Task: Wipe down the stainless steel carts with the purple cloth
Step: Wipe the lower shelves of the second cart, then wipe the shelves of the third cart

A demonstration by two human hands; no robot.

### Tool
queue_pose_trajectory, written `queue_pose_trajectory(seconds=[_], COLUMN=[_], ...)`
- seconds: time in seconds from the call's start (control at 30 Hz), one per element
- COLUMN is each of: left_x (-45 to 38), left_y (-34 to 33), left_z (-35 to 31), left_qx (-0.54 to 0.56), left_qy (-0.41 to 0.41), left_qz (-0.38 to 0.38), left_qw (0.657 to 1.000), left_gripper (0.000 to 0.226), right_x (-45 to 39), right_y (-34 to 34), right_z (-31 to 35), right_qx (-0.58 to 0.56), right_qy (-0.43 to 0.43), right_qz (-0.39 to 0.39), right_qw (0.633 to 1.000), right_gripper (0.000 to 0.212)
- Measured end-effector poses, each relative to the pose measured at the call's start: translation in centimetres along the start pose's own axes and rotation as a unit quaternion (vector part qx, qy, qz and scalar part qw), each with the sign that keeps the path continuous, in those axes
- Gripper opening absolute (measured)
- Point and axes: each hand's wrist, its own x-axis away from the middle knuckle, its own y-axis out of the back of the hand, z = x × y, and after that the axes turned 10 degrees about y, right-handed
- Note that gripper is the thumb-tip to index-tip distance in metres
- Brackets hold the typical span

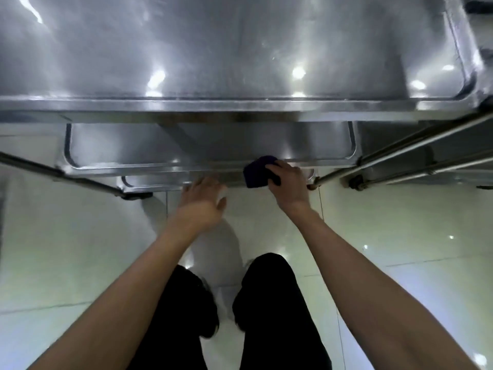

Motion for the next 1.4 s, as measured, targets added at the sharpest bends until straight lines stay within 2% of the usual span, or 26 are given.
queue_pose_trajectory(seconds=[0.2, 0.37, 0.63, 0.83, 1.07, 1.23, 1.4], left_x=[10.6, 18.0, 25.4, 30.2, 36.4, 38.8, 36.8], left_y=[7.5, 13.3, 17.8, 19.2, 19.6, 21.5, 25.8], left_z=[-0.5, -1.2, 4.4, 13.2, 29.1, 40.1, 47.0], left_qx=[0.040, 0.051, 0.080, 0.126, 0.196, 0.203, 0.183], left_qy=[0.045, 0.064, 0.139, 0.205, 0.281, 0.322, 0.320], left_qz=[0.012, -0.009, -0.063, -0.112, -0.146, -0.159, -0.174], left_qw=[0.998, 0.997, 0.985, 0.964, 0.928, 0.911, 0.913], left_gripper=[0.044, 0.046, 0.045, 0.045, 0.048, 0.049, 0.047], right_x=[8.5, 12.2, 12.2, 11.0, 10.4, 9.4, 6.1], right_y=[7.3, 13.1, 14.0, 10.8, 3.5, -1.3, -3.7], right_z=[6.5, 11.0, 20.5, 31.8, 49.1, 59.7, 66.8], right_qx=[-0.097, -0.091, -0.093, -0.074, -0.054, -0.058, -0.072], right_qy=[0.040, 0.068, 0.152, 0.258, 0.377, 0.409, 0.411], right_qz=[-0.009, 0.034, 0.096, 0.132, 0.139, 0.161, 0.141], right_qw=[0.994, 0.993, 0.979, 0.954, 0.914, 0.897, 0.898], right_gripper=[0.043, 0.043, 0.045, 0.044, 0.042, 0.040, 0.039])
